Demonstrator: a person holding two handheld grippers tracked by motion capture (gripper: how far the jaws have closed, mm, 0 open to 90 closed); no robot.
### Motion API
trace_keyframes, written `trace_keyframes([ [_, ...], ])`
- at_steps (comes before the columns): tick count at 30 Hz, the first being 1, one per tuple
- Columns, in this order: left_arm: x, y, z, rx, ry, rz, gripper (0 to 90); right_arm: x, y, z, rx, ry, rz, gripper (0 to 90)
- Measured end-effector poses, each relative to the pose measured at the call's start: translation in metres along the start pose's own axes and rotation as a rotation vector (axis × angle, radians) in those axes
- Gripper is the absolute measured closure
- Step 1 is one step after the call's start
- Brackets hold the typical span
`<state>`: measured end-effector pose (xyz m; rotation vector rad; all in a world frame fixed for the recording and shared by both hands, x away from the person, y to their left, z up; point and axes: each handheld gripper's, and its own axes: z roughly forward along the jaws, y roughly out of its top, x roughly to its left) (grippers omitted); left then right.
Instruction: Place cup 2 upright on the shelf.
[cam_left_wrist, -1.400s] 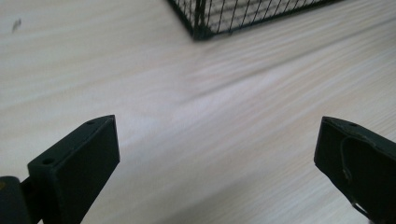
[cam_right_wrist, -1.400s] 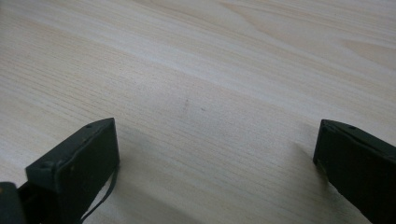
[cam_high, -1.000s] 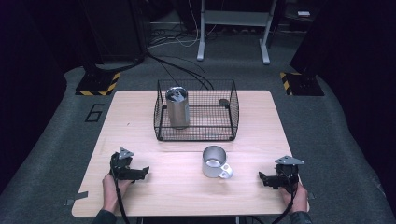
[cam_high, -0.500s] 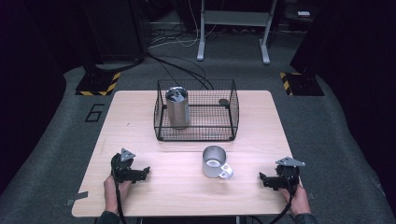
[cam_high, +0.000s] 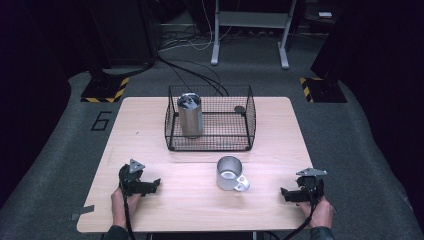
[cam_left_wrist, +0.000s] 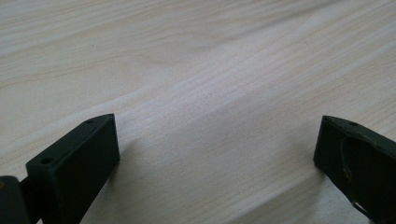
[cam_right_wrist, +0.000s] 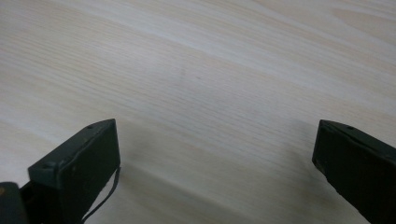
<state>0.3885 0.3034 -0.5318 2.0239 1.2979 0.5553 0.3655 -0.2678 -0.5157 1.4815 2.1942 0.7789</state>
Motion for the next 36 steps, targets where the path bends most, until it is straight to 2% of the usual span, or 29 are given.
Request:
trace_keyframes([
  [5, 0.0, 0.0, 0.0, 0.0, 0.0, 0.0, 0.1, 0.013, 0.011, -0.014, -0.026, 0.066, -0.037, 2.1],
  [6, 0.0, 0.0, 0.0, 0.0, 0.0, 0.0, 0.1, 0.016, 0.014, -0.017, -0.037, 0.086, -0.02, 2.0],
  [10, 0.0, 0.0, 0.0, 0.0, 0.0, 0.0, 0.1, 0.028, 0.025, -0.027, -0.077, 0.154, -0.01, 1.1],
  [12, 0.0, 0.0, 0.0, 0.0, 0.0, 0.0, 0.1, 0.036, 0.031, -0.031, -0.08, 0.18, -0.025, 0.9],
  [17, 0.0, 0.0, 0.0, 0.0, 0.0, 0.001, 0.1, 0.057, 0.043, -0.038, -0.104, 0.231, -0.068, 0.6],
  [19, 0.0, 0.0, 0.0, 0.0, 0.0, 0.001, 0.2, 0.062, 0.045, -0.039, -0.11, 0.246, -0.063, 0.5],
  [20, 0.0, 0.0, 0.0, 0.0, 0.0, 0.001, 0.2, 0.085, 0.059, -0.041, -0.121, 0.29, -0.115, 0.5],
  [25, 0.0, 0.0, 0.0, 0.0, 0.0, 0.001, 0.2, 0.085, 0.059, -0.041, -0.121, 0.29, -0.115, 0.0],
  [32, 0.0, 0.0, 0.0, 0.0, 0.0, 0.001, 0.2, 0.108, 0.076, -0.037, -0.119, 0.336, -0.156, 1.3],
  [36, 0.0, 0.0, 0.0, -0.001, 0.0, 0.0, 0.2, 0.12, 0.087, -0.033, -0.11, 0.335, -0.198, 0.4],
])
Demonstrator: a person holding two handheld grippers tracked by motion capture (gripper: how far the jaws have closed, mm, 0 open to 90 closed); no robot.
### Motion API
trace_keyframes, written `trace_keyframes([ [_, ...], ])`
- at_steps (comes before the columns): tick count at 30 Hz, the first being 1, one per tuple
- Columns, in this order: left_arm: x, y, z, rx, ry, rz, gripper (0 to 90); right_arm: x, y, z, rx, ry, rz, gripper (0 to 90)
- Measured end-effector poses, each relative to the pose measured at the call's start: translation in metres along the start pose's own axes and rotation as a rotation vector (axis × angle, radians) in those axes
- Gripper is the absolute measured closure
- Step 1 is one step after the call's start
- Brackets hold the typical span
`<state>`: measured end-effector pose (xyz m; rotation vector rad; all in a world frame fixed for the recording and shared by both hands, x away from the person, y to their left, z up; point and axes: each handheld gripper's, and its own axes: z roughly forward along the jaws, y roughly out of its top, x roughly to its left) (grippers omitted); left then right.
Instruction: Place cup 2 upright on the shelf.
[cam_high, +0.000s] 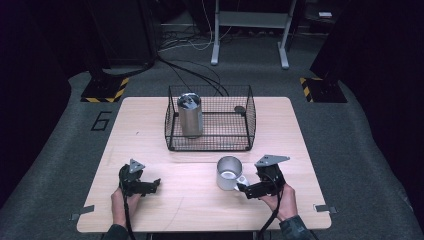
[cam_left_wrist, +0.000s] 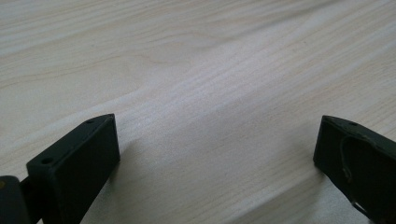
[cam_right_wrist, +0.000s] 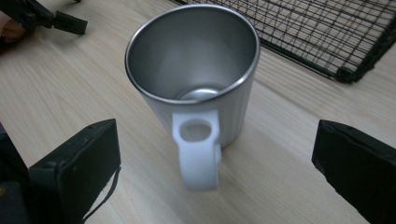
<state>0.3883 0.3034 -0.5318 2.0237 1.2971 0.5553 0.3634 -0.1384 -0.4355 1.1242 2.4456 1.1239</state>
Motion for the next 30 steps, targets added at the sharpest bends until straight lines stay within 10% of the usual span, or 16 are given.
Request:
trace_keyframes([
  [30, 0.0, 0.0, 0.0, 0.0, 0.0, 0.001, 0.2, 0.015, 0.036, 0.056, 0.066, -0.019, -0.089, 4.0],
])
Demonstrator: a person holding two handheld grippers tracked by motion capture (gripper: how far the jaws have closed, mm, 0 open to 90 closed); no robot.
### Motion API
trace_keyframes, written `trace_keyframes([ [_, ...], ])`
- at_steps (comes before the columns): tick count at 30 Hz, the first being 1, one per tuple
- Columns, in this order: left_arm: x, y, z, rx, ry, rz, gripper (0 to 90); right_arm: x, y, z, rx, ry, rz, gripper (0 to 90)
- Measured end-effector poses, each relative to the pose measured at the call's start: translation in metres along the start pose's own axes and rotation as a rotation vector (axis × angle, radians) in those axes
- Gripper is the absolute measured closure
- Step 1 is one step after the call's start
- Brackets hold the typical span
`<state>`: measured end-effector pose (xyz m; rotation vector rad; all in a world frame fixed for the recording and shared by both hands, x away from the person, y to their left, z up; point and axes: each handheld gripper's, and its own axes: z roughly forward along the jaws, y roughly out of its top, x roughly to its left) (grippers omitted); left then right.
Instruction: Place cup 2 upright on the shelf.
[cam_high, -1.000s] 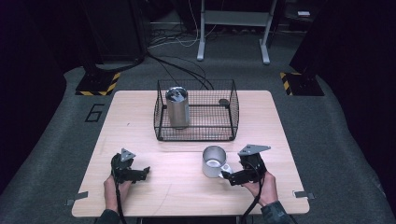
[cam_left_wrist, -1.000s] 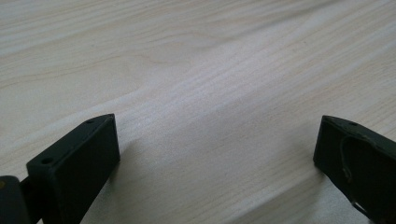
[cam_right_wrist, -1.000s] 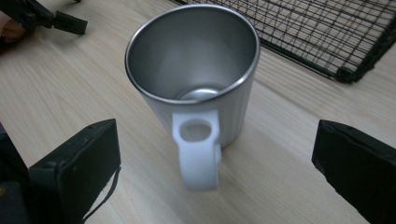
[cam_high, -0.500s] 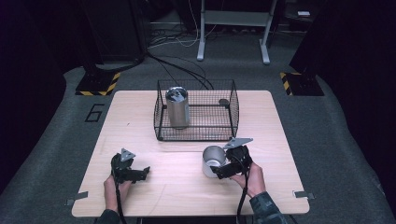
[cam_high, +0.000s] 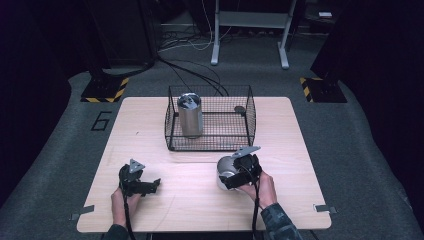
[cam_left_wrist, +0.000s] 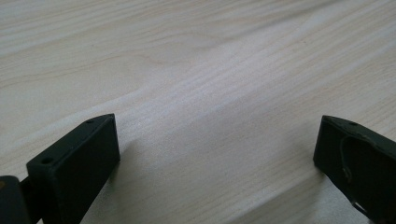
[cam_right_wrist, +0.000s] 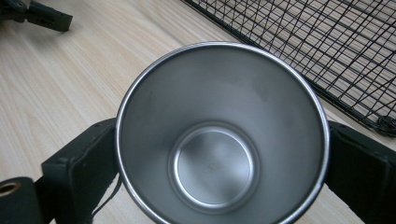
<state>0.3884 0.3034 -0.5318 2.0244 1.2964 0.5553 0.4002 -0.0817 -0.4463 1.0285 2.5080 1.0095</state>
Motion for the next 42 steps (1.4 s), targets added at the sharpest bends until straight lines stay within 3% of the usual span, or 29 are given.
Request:
trace_keyframes([
  [12, 0.0, 0.0, 0.0, 0.0, 0.0, 0.0, 0.2, 0.004, 0.0, 0.004, 0.003, -0.032, -0.007, 5.2],
  [17, 0.0, 0.0, 0.0, 0.0, 0.0, 0.0, 0.2, 0.004, -0.002, 0.003, -0.019, -0.035, 0.003, 5.6],
  [18, 0.0, 0.0, 0.0, 0.0, 0.0, 0.0, 0.2, 0.004, -0.003, 0.003, -0.017, -0.032, 0.023, 5.6],
  [22, 0.0, 0.0, 0.0, 0.0, 0.0, 0.0, 0.2, 0.001, -0.003, 0.002, -0.024, -0.041, 0.017, 5.6],
  [42, 0.0, 0.0, 0.0, -0.001, 0.0, 0.001, 0.2, -0.003, 0.004, -0.016, -0.026, -0.065, 0.017, 5.7],
])
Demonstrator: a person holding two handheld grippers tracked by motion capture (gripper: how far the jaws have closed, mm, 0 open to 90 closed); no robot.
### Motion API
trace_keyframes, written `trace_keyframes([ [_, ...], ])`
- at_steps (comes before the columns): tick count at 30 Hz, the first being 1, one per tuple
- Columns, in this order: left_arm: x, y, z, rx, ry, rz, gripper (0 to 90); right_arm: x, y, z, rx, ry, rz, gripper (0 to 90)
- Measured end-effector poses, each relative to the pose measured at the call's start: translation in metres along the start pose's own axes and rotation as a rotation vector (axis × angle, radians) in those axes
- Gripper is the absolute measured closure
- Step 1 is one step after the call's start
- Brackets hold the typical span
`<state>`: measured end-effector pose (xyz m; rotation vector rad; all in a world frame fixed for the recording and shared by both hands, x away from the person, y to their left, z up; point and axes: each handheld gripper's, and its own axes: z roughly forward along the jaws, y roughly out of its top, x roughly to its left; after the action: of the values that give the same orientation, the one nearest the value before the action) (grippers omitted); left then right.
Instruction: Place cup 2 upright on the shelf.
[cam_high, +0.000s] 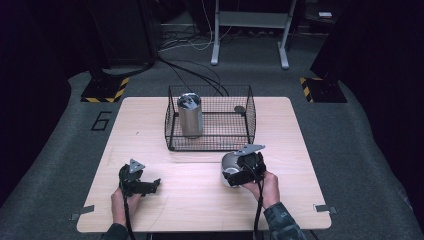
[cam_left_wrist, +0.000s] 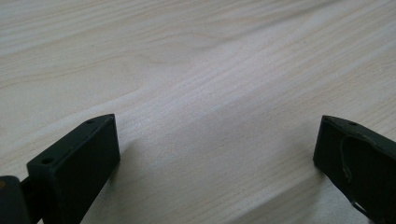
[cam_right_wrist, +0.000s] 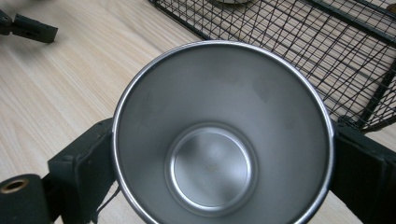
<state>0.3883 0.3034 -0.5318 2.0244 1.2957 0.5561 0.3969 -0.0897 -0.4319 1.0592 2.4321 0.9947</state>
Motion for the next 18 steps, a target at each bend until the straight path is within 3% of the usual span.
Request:
trace_keyframes([
  [18, 0.0, 0.0, 0.0, -0.001, 0.0, 0.0, 0.2, -0.011, 0.012, -0.022, -0.022, -0.013, 0.02, 5.7],
])
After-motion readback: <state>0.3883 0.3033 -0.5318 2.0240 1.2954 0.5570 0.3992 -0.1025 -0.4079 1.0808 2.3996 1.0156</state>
